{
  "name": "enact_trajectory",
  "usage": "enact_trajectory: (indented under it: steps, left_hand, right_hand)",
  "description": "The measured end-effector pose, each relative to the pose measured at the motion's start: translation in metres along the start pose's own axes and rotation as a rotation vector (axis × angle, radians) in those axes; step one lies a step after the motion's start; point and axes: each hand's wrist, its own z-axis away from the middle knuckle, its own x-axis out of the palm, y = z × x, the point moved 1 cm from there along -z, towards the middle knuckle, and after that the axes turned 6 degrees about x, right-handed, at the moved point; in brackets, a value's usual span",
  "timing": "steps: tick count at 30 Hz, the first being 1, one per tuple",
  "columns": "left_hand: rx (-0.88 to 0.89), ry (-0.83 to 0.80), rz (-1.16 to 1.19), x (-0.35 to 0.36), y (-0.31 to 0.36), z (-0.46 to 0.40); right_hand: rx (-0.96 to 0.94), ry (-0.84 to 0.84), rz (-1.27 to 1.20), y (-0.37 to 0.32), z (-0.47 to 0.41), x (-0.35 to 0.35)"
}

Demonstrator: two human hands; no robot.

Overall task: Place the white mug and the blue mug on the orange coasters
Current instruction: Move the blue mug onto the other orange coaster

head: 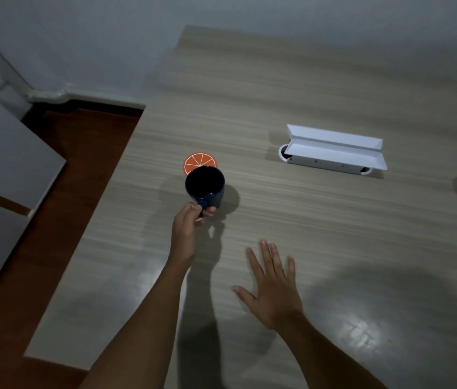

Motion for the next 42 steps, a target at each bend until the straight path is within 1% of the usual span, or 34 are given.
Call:
enact_trajectory:
  steps: [9,18,24,29,37,42]
  left_hand:
    - [-0.011,0.042,0.066,0.008,-0.009,-0.05]
    - [0.059,0.079,-0.003,0.001,0.002,-0.09]
    - [0.061,0.081,-0.025,0.003,0.01,-0.107]
    - [0.052,0.063,-0.047,0.005,0.007,-0.115]
    - [-0.022,0.092,-0.05,0.003,0.0,-0.11]
    - [-0.003,0.076,-0.057,0.006,0.005,-0.109]
  right_hand:
    - [0.013,0.036,0.018,0.001,-0.002,0.005]
    - [0.016,0.036,-0.025,0.004,-0.004,0.006]
    - [0.014,0.043,-0.036,0.005,-0.005,0.005]
    - [0.015,0.044,-0.05,0.005,-0.005,0.004]
    - [0.021,0.042,-0.056,0.004,-0.004,0.004]
    - [0.032,0.031,-0.056,0.004,-0.005,0.004]
